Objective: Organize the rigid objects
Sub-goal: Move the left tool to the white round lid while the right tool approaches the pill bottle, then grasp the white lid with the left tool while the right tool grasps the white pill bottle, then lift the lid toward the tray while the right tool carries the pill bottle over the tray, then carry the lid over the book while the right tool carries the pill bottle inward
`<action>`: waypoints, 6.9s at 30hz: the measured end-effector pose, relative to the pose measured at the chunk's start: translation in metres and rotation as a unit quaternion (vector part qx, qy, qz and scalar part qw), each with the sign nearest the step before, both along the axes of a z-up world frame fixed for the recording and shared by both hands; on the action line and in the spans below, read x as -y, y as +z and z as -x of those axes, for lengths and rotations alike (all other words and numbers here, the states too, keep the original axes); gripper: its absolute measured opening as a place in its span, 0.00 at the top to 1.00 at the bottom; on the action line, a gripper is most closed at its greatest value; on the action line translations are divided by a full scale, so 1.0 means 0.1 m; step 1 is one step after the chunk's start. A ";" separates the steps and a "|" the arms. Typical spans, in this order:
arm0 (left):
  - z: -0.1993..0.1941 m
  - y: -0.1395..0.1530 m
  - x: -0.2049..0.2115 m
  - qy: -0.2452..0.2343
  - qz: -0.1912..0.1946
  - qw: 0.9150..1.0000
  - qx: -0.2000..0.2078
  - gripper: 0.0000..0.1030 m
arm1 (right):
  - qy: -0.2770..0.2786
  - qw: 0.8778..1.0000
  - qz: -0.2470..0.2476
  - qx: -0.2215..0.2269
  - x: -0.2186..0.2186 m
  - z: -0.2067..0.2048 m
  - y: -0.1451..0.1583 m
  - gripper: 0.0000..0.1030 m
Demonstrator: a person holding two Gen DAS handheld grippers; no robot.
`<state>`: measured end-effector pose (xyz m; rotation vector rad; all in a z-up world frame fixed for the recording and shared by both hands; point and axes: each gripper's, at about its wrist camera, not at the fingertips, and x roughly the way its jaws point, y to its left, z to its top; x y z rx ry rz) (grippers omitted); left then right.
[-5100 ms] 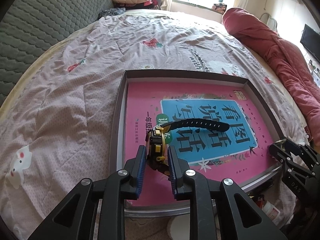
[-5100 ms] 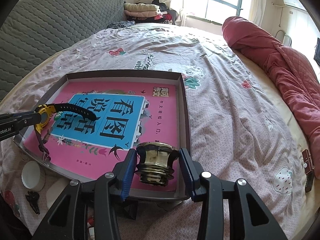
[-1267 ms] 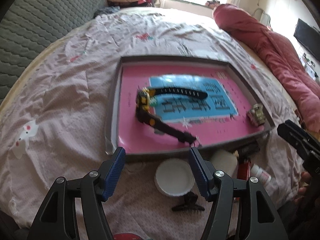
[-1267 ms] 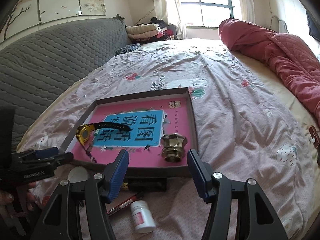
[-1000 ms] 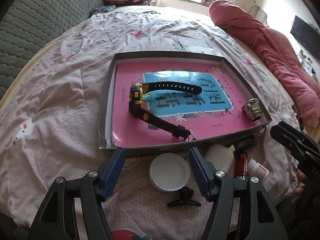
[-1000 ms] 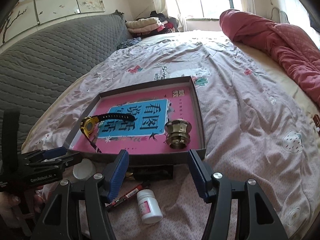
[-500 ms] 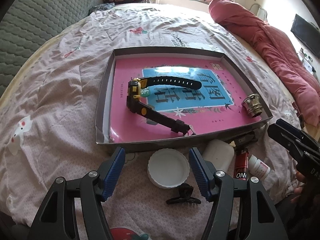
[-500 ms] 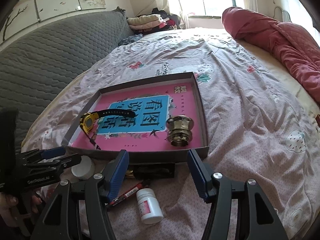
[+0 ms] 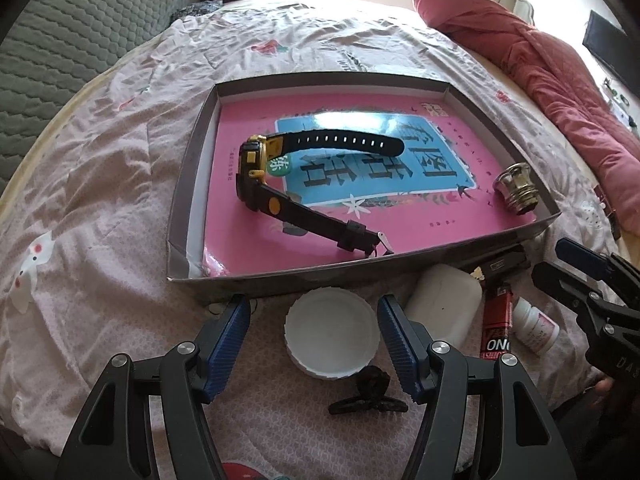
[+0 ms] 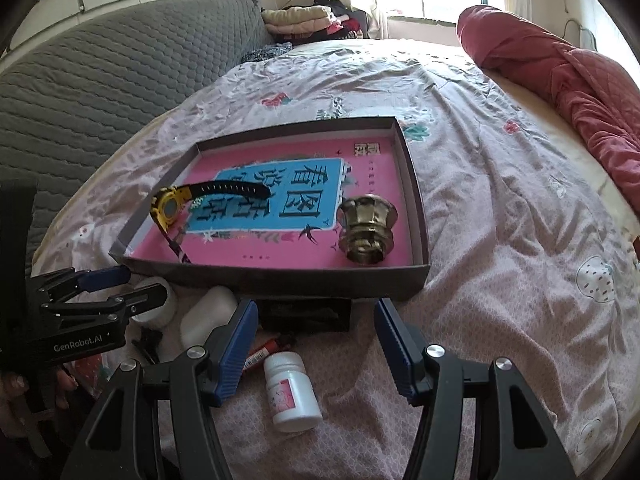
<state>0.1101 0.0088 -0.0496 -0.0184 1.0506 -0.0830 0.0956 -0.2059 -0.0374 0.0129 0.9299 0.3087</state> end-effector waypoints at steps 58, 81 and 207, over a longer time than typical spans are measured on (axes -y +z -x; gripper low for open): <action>0.03 -0.17 0.07 -0.002 0.007 0.999 -0.035 0.34 | 0.061 0.995 0.048 -0.069 -0.18 0.13 -0.33 0.42; -0.01 -0.20 -0.08 0.005 0.071 0.997 -0.039 0.49 | 0.049 0.996 0.059 -0.053 -0.19 0.17 -0.34 0.74; -1.22 0.40 -0.03 0.021 0.071 0.996 0.042 0.49 | 0.001 0.999 0.020 0.049 -0.33 -1.52 0.24 0.74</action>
